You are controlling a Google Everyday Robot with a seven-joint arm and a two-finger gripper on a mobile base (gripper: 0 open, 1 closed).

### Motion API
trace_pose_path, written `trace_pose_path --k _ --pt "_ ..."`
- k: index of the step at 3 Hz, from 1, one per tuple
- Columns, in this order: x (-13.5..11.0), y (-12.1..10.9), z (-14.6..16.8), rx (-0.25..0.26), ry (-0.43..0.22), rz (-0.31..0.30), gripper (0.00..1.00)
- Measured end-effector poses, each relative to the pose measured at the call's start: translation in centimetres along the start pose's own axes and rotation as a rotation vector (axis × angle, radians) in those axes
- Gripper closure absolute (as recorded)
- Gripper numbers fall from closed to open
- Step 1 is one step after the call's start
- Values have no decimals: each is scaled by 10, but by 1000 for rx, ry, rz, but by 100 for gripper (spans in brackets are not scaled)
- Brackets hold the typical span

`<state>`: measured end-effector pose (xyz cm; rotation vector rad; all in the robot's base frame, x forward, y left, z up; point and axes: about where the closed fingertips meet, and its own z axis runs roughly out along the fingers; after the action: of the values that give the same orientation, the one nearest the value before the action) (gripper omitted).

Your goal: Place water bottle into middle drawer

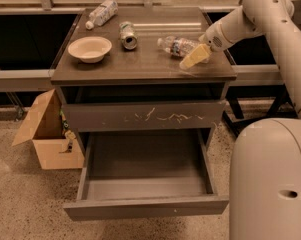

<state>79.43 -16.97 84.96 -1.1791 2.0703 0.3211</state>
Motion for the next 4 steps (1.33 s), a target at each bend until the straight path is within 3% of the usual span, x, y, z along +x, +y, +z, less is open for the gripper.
trace_pose_path --k 1,2,3,4 --pt "-4 -3 4 -1 -7 -11 43" --pt "-6 3 4 -31 -19 -28 72" --pt "-33 28 -22 -68 -83 -142 96" --pt "-52 81 -54 -167 -144 -261 100"
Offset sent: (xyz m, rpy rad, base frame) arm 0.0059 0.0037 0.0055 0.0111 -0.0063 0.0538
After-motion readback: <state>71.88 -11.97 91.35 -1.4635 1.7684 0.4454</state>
